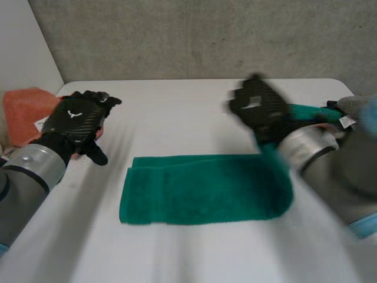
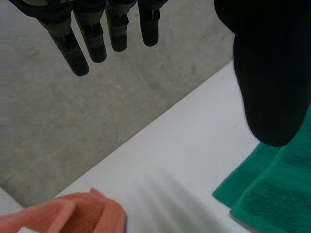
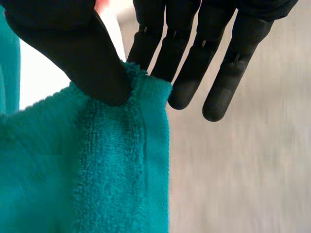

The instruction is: Fold the laundry.

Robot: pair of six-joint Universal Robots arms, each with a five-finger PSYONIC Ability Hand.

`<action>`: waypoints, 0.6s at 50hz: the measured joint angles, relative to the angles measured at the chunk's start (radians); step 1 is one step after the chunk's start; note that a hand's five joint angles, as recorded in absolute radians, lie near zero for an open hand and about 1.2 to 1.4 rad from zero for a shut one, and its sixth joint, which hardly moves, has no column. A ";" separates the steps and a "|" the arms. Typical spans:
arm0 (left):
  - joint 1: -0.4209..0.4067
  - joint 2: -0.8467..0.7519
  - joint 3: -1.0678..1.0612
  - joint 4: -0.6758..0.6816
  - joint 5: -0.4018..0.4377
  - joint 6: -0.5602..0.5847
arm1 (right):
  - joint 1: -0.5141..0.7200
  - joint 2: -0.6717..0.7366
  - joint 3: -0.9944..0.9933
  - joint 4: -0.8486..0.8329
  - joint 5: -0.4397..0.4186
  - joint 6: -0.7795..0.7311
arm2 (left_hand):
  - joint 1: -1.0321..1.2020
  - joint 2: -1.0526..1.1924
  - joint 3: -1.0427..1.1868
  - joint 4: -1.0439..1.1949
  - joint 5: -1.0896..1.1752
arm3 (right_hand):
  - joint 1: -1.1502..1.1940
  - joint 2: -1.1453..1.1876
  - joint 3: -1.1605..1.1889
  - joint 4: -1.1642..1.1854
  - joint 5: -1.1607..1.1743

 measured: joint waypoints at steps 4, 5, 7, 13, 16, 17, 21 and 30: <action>0.028 0.037 -0.026 -0.001 0.000 -0.023 | 0.204 0.098 -0.024 -0.110 -0.026 -0.058 | 0.000 0.000 0.000 0.000 0.000 | 0.000 0.000 0.000 0.000 0.000; 0.036 0.049 -0.036 -0.001 0.001 -0.031 | 0.263 0.142 -0.039 -0.128 -0.034 -0.081 | 0.000 0.000 0.000 0.000 0.000 | 0.000 0.000 0.000 0.000 0.000; 0.044 0.060 -0.046 0.000 0.002 -0.039 | 0.318 0.191 -0.057 -0.138 -0.037 -0.105 | 0.000 0.000 0.000 0.000 0.000 | 0.000 0.000 0.000 0.000 0.000; 0.072 0.097 -0.090 0.004 0.008 -0.059 | 0.474 0.410 -0.185 -0.031 0.017 -0.212 | 0.000 0.000 0.000 0.000 0.000 | -0.193 -0.221 -0.223 -0.228 -0.207; 0.074 0.103 -0.099 0.005 0.012 -0.061 | 0.488 0.440 -0.234 0.029 0.094 -0.199 | 0.000 0.000 0.000 0.000 0.000 | -0.672 -0.721 -0.709 -0.692 -0.691; 0.074 0.103 -0.099 0.005 0.014 -0.061 | 0.487 0.438 -0.244 0.040 0.120 -0.178 | 0.000 0.000 0.000 0.000 0.000 | -0.814 -0.863 -0.841 -0.847 -0.836; 0.060 0.099 -0.086 0.013 0.018 -0.061 | 0.453 0.358 -0.232 0.042 0.194 -0.003 | 0.000 0.000 0.000 0.000 0.000 | -0.908 -0.970 -0.981 -0.987 -0.944; -0.077 0.039 -0.033 0.022 0.014 -0.082 | 0.288 0.116 -0.041 0.077 0.205 0.443 | 0.000 0.000 0.000 0.000 0.000 | -0.908 -0.970 -0.981 -0.987 -0.944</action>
